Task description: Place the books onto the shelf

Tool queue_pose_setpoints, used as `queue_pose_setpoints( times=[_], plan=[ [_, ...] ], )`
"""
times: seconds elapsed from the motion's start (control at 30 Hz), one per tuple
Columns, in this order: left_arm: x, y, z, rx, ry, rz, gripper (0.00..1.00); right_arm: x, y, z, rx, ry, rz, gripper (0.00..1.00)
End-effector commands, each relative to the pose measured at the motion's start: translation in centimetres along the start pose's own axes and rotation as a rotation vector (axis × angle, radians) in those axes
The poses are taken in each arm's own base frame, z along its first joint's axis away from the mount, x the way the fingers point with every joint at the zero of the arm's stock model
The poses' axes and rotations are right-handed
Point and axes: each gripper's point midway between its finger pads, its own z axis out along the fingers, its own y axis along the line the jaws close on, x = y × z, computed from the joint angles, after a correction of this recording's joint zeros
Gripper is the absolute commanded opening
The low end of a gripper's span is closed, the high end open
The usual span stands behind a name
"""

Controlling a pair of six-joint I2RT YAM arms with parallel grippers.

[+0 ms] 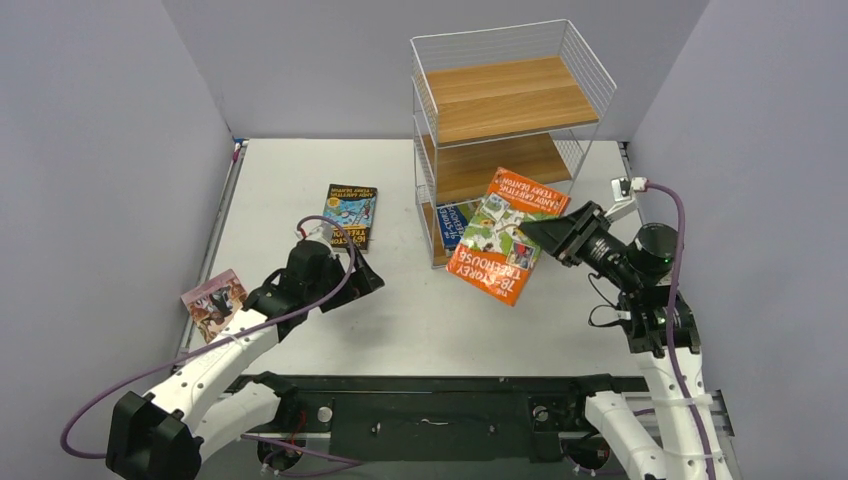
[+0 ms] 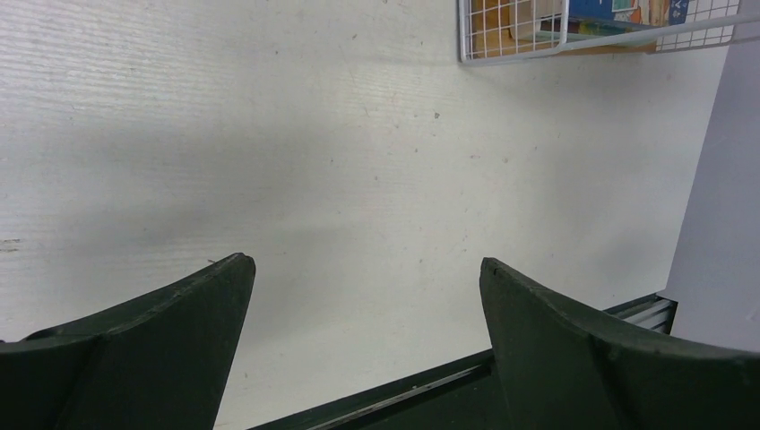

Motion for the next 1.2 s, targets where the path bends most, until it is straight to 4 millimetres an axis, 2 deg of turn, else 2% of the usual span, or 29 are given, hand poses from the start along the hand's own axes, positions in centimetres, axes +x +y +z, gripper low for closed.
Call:
queue_pose_setpoints(
  times=[0.0, 0.07, 0.17, 0.43, 0.47, 0.67, 0.8, 1.07, 1.17],
  plan=[
    [-0.9, -0.4, -0.4, 0.030, -0.044, 0.006, 0.96, -7.1, 3.0, 1.0, -0.089, -0.275, 0.222, 0.00],
    [-0.7, -0.4, -0.3, 0.028, -0.032, 0.009, 0.96, -9.2, 2.8, 1.4, -0.087, -0.363, 0.300, 0.00],
    [-0.8, -0.4, -0.5, 0.021, -0.027, 0.025, 0.95, -11.0, 2.1, 1.7, -0.051, -0.440, 0.347, 0.00],
    [-1.9, -1.0, -1.0, 0.037, -0.062, 0.036, 0.95, -13.1, 0.2, 1.9, -0.018, -0.565, 0.426, 0.00],
    [-1.9, -1.1, -1.0, 0.041, -0.060, 0.036, 0.96, -13.9, 0.3, 1.6, -0.034, -0.609, 0.424, 0.00],
    [-2.0, -1.5, -1.1, 0.046, -0.050, 0.051, 0.95, -15.6, -1.9, 2.0, 0.028, -0.720, 0.457, 0.00],
    [-2.3, -1.4, -1.3, 0.037, -0.062, 0.055, 0.95, -16.3, -2.5, 3.2, 0.056, -0.761, 0.466, 0.00],
    [-2.5, -0.8, -1.5, 0.009, -0.066, 0.039, 0.95, -15.6, -3.6, 7.0, 0.108, -0.769, 0.485, 0.00],
    [-3.0, -0.7, -1.8, -0.006, -0.069, 0.054, 0.95, -16.0, -4.2, 7.6, 0.131, -0.804, 0.481, 0.00]
  ],
)
